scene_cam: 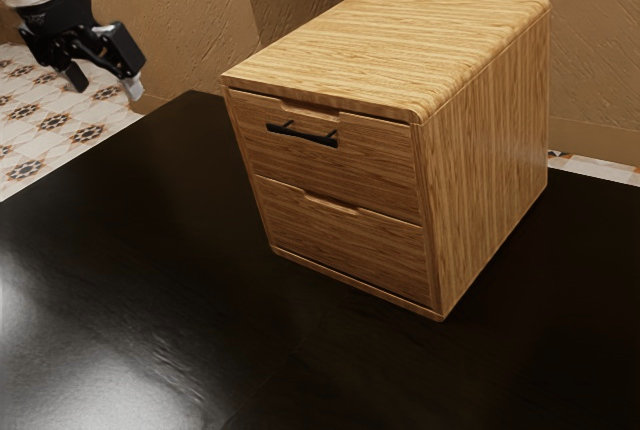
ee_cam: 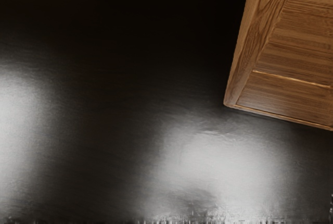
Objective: Pull the drawer handle with one arm to open the drawer
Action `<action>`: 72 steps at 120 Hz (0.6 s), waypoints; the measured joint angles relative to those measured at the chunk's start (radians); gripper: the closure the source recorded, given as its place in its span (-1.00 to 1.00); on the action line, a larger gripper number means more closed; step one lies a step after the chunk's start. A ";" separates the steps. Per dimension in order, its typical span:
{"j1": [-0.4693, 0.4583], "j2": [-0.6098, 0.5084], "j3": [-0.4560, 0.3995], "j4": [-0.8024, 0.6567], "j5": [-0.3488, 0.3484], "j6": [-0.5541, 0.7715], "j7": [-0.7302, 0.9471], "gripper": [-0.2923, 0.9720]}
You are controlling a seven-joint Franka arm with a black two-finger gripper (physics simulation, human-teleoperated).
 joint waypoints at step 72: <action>-0.136 -0.077 0.009 -0.100 -0.013 -0.035 -0.010 -0.54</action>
